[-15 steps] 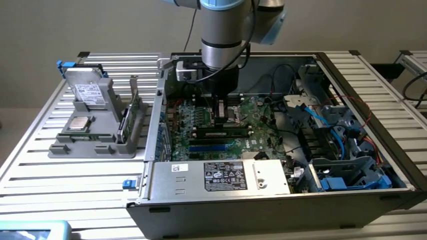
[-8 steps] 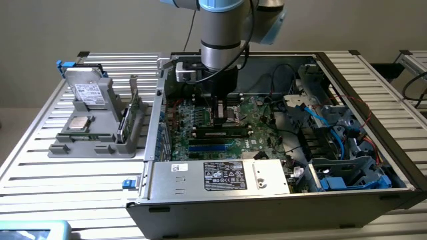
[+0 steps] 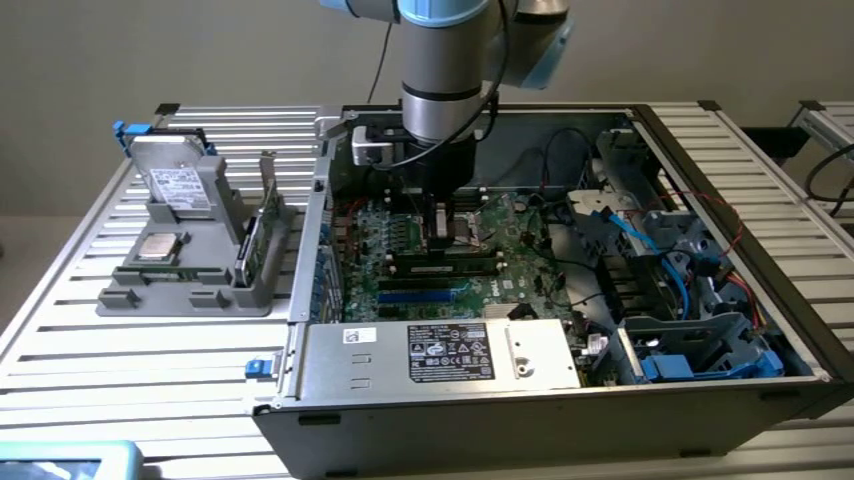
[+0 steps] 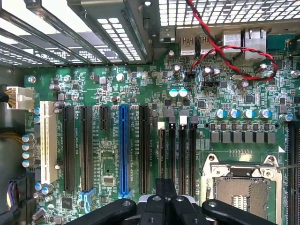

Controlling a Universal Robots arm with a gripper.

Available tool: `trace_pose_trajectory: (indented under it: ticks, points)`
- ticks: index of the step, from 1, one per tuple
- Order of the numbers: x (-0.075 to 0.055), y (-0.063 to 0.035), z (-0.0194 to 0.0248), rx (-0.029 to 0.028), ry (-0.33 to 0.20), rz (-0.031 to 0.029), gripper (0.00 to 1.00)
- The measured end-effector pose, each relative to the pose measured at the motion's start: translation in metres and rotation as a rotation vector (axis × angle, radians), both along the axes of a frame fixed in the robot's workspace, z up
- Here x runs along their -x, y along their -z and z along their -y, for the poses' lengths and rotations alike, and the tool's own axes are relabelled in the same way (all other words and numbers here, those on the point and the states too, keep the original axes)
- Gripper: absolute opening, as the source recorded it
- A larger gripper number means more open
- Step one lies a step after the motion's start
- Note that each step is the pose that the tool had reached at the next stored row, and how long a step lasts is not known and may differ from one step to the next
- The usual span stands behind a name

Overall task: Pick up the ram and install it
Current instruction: 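Press down the ram until it locks into place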

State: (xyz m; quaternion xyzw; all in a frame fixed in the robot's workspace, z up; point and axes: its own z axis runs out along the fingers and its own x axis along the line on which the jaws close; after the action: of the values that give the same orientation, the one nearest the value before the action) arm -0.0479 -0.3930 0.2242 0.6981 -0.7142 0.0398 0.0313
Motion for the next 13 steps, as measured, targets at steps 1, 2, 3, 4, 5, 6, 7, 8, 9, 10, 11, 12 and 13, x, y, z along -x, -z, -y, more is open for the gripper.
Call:
trace_pose_trajectory:
  ticks: [1, 2, 3, 4, 5, 6, 7, 8, 9, 10, 11, 12, 13]
  points:
    - [0.0, 0.0001, 0.0, 0.0003, 0.0, 0.0, 0.11]
    - [0.0, 0.0001, -0.0001, 0.0005, 0.0, 0.0001, 0.11]
    - [0.0, 0.0, -0.0001, 0.0006, 0.0, 0.0002, 0.11]
    - [0.0, -0.0005, -0.0002, 0.0005, 0.0, 0.0005, 0.11]
    - [0.0, -0.0012, -0.0003, 0.0001, 0.0, 0.0013, 0.11]
    - [0.0, -0.0029, -0.0003, 0.0007, 0.0, 0.0011, 0.11]
    - [0.0, -0.0057, -0.0002, 0.0024, 0.0, 0.0003, 0.11]
    - [-0.001, -0.0079, -0.0002, 0.0026, 0.0, 0.0002, 0.11]
    - [-0.002, -0.0097, -0.0001, 0.0031, 0.0, 0.0003, 0.11]
    - [-0.004, -0.011, -0.0001, 0.0036, 0.0, 0.0003, 0.11]
    - [-0.006, -0.0118, -0.0002, 0.0037, 0.0, 0.0003, 0.11]
    - [-0.008, -0.0123, -0.0002, 0.0038, 0.0, 0.0003, 0.11]
    - [-0.009, -0.0126, -0.0002, 0.0041, 0.0, 0.0003, 0.11]
